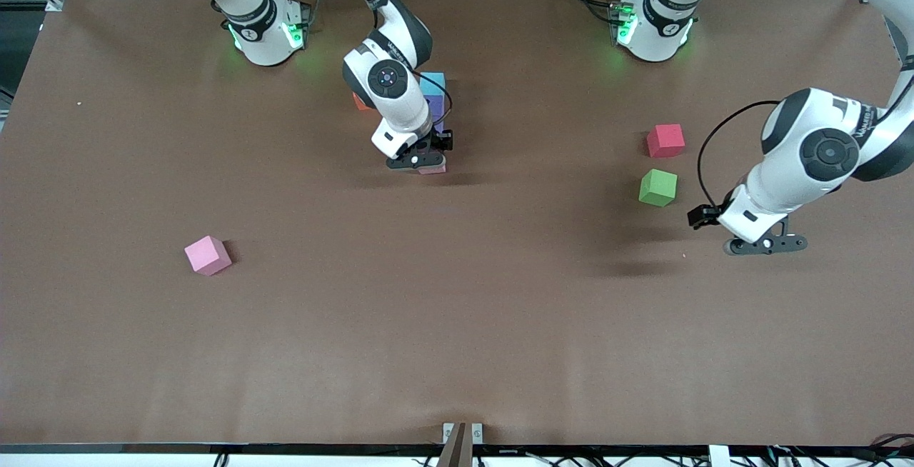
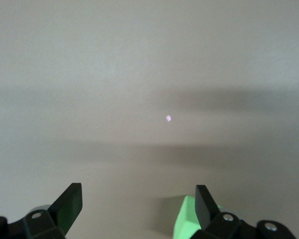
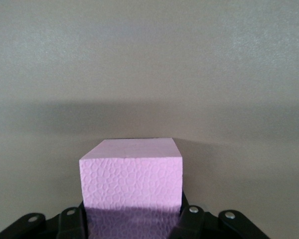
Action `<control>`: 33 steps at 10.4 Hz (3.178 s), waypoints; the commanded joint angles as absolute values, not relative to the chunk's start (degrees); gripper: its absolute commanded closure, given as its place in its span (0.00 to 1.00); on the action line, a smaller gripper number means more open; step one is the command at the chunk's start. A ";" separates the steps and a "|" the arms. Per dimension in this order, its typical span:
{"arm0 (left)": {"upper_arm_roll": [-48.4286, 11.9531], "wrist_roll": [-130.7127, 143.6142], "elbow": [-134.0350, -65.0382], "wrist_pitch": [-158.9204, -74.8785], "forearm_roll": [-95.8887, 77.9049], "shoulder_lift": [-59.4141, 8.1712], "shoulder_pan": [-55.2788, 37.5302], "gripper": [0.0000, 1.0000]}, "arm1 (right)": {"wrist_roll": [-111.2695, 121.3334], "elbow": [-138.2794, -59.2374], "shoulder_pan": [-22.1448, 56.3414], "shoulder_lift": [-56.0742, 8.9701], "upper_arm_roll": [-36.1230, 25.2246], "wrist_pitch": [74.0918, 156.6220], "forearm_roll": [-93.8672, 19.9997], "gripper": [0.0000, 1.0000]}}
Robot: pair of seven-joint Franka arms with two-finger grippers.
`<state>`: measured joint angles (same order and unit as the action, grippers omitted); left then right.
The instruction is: Arrange blocks into number 1
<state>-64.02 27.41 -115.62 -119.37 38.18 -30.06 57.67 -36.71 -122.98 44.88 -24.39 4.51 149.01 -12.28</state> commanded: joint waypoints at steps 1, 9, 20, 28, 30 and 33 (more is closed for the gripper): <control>-61.99 23.14 -116.10 -117.51 36.40 -28.92 58.10 0.00 | -38.14 -123.49 45.97 -24.08 3.78 148.97 -11.25 0.50; -50.29 11.52 -117.24 -117.60 19.20 -20.41 45.64 0.00 | -38.14 -124.01 46.05 -24.26 3.78 148.80 -11.16 0.29; -37.18 9.58 -125.07 -124.08 15.64 -18.44 27.07 0.00 | -37.71 -120.51 34.21 -15.57 3.69 139.85 -11.16 0.00; -36.91 6.15 -125.25 -124.63 18.88 -24.25 26.72 0.00 | -27.01 -96.71 21.81 -15.82 0.26 111.47 4.93 0.00; -36.65 6.42 -124.98 -124.63 20.30 -25.13 26.81 0.00 | -22.87 -94.66 19.78 -15.82 0.18 110.57 4.83 0.00; -36.65 6.59 -124.98 -124.63 21.18 -25.40 27.16 0.00 | -20.84 -94.57 18.81 -14.86 -0.09 110.48 5.62 0.00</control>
<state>-36.94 7.60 -125.11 -124.07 20.17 -24.51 27.27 -22.07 -95.72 19.58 -14.98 -0.53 111.43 4.34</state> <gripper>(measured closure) 0.000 0.000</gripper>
